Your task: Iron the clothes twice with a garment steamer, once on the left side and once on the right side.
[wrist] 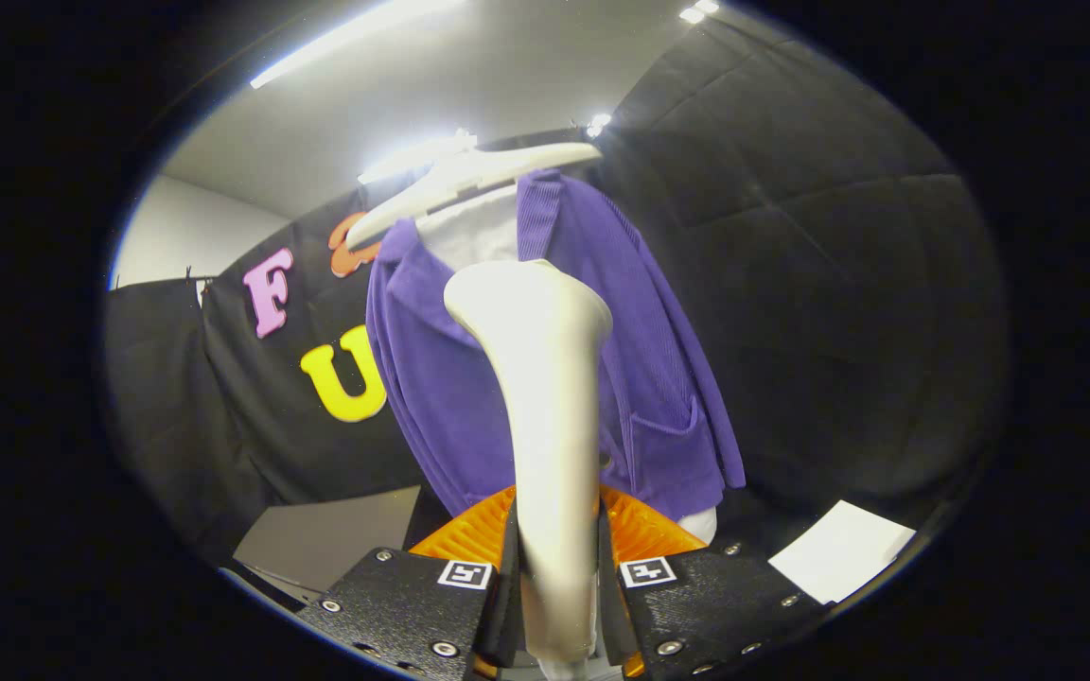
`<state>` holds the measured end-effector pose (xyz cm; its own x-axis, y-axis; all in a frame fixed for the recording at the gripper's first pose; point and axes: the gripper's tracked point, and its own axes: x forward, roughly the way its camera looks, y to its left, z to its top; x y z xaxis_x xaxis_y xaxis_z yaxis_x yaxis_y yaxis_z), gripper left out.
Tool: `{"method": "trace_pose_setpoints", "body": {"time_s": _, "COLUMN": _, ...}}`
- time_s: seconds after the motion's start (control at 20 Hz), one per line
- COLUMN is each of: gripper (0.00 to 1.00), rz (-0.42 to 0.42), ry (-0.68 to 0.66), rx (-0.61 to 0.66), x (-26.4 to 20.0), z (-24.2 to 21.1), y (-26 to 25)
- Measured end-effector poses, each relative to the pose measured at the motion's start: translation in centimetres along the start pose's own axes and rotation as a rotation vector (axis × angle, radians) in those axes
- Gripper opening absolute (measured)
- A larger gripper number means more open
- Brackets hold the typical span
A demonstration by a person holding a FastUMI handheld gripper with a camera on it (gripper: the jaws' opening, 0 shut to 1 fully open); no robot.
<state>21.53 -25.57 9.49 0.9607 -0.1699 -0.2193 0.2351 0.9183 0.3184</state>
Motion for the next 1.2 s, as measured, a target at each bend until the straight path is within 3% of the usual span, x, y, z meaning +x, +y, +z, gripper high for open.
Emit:
{"method": "trace_pose_setpoints", "body": {"time_s": 0.25, "gripper": 0.34, "rz": -0.051, "ry": -0.195, "rx": 0.010, "x": 2.4, "z": 6.8, "y": -0.5}}
{"method": "trace_pose_setpoints", "body": {"time_s": 0.65, "gripper": 0.35, "rz": -0.116, "ry": -0.282, "rx": 0.084, "x": 8.5, "z": 10.4, "y": -2.1}}
{"method": "trace_pose_setpoints", "body": {"time_s": 0.9, "gripper": 0.35, "rz": -0.129, "ry": -0.236, "rx": 0.043, "x": 12.2, "z": 9.7, "y": -2.4}}
{"method": "trace_pose_setpoints", "body": {"time_s": 1.2, "gripper": 0.36, "rz": -0.163, "ry": -0.180, "rx": 0.003, "x": 12.6, "z": 7.1, "y": -4.1}}
